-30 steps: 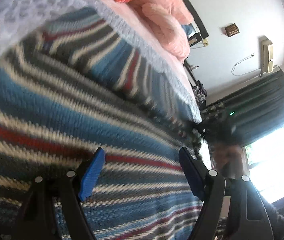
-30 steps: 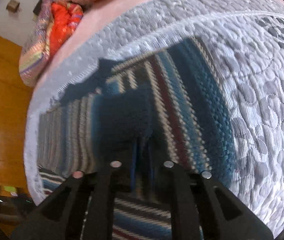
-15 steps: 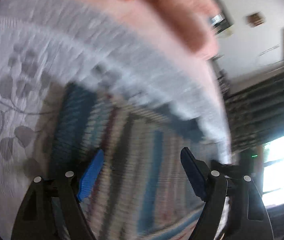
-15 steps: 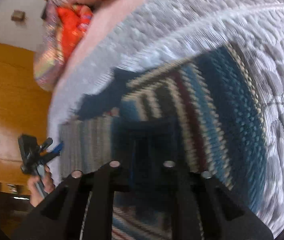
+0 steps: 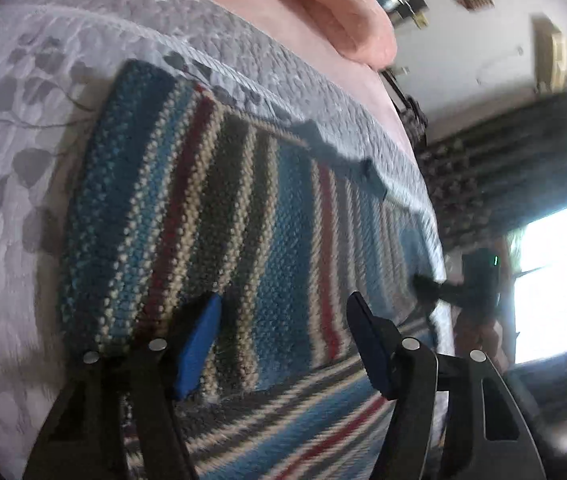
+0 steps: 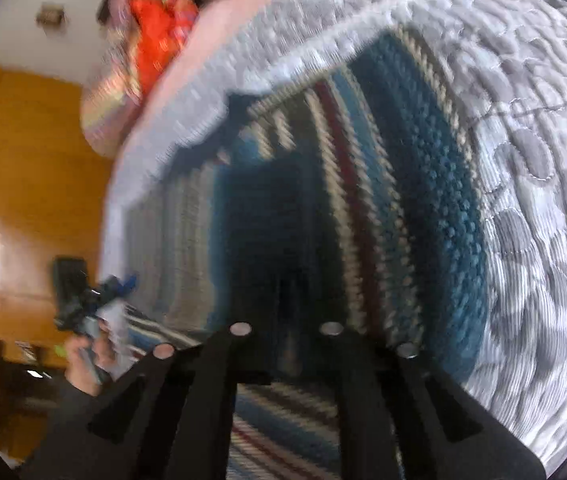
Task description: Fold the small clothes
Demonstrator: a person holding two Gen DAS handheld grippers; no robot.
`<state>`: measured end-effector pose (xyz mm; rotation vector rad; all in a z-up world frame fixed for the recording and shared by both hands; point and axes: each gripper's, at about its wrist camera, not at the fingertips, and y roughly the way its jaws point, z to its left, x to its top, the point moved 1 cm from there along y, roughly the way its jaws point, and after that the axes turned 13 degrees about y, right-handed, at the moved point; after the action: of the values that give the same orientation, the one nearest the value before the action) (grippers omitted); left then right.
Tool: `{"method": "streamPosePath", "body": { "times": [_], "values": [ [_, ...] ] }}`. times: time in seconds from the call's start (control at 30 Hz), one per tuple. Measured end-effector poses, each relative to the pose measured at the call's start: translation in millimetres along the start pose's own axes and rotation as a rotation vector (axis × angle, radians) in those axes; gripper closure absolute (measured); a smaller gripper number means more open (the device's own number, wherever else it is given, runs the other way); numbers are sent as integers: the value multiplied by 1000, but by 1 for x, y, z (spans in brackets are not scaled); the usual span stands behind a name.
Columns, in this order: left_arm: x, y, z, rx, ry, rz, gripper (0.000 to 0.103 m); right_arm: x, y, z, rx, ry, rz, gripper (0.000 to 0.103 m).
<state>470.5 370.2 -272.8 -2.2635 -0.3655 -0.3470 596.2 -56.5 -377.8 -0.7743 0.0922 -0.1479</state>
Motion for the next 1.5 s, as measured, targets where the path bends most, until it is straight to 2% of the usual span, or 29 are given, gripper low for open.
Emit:
{"method": "streamPosePath", "body": {
  "times": [0.07, 0.1, 0.17, 0.2, 0.23, 0.27, 0.33, 0.37, 0.43, 0.47, 0.53, 0.57, 0.63, 0.7, 0.87, 0.97, 1.03, 1.1, 1.17, 1.23, 1.3, 1.33, 1.37, 1.4, 1.43, 1.47, 1.5],
  "values": [
    [0, -16, -8, -46, 22, -46, 30, -6, -20, 3, 55, -1, -30, 92],
    [-3, -17, -11, -40, 41, -42, 29, -9, -26, -1, 68, 17, -43, 92],
    [-17, -3, 0, 32, 24, 40, 28, -11, -24, -18, 14, 64, -52, 92],
    [-23, 3, 5, 45, 24, 52, 29, -12, -14, -30, -62, 84, -41, 100],
    [-25, 2, 5, 52, 38, 37, 29, -14, -9, -36, -74, 86, -43, 103],
    [-26, -3, 2, 72, 29, 44, 28, -14, -11, -35, -67, 88, -50, 102],
    [-28, -19, -5, 60, -13, 32, 25, -21, -26, -28, -10, 112, -60, 79],
    [-37, -35, -12, 32, -22, 9, 22, -29, -35, -24, 8, 99, -64, 74],
    [-62, -61, -21, 37, -11, 10, 19, -58, -58, -22, 13, 77, -51, 64],
    [-77, -69, -23, 41, -13, 32, 19, -72, -67, -24, 5, 74, -43, 63],
    [-111, -85, -23, 56, -39, 79, 19, -113, -92, -36, -36, 72, -20, 61],
    [-138, -95, -21, 60, -68, 109, 19, -135, -101, -46, -56, 81, -5, 60],
    [-185, -107, -13, 46, -135, 161, 19, -183, -121, -69, -138, 111, 13, 59],
    [-217, -109, -12, 34, -197, 199, 19, -216, -134, -83, -184, 135, 25, 59],
    [-276, -97, -17, -42, -319, 289, 18, -278, -130, -100, -196, 223, 72, 54],
    [-286, -93, -28, -54, -307, 289, 17, -302, -122, -89, -183, 210, 72, 49],
    [-287, -86, -36, -77, -324, 299, 16, -309, -118, -75, -133, 223, 85, 49],
    [-291, -78, -49, -76, -295, 331, 16, -321, -112, -53, -87, 204, 121, 49],
    [-297, -71, -59, -104, -307, 333, 16, -331, -108, -40, -78, 181, 125, 49],
    [-298, -64, -66, -137, -340, 317, 16, -333, -109, -39, -55, 207, 125, 49],
    [-299, -62, -70, -140, -358, 295, 18, -332, -107, -41, -53, 237, 122, 49],
    [-299, -61, -73, -131, -362, 281, 22, -333, -107, -45, -46, 255, 119, 50],
    [-301, -61, -72, -119, -370, 275, 39, -335, -108, -49, -38, 275, 119, 50],
    [-304, -61, -69, -115, -387, 282, 51, -337, -108, -54, -32, 294, 120, 53],
    [-309, -61, -66, -114, -404, 287, 67, -339, -108, -57, -32, 301, 122, 60],
    [-313, -61, -62, -112, -421, 290, 75, -340, -108, -62, -37, 304, 127, 64],
    [-316, -61, -61, -105, -425, 291, 81, -344, -111, -69, -52, 308, 134, 75]
  ]
}}
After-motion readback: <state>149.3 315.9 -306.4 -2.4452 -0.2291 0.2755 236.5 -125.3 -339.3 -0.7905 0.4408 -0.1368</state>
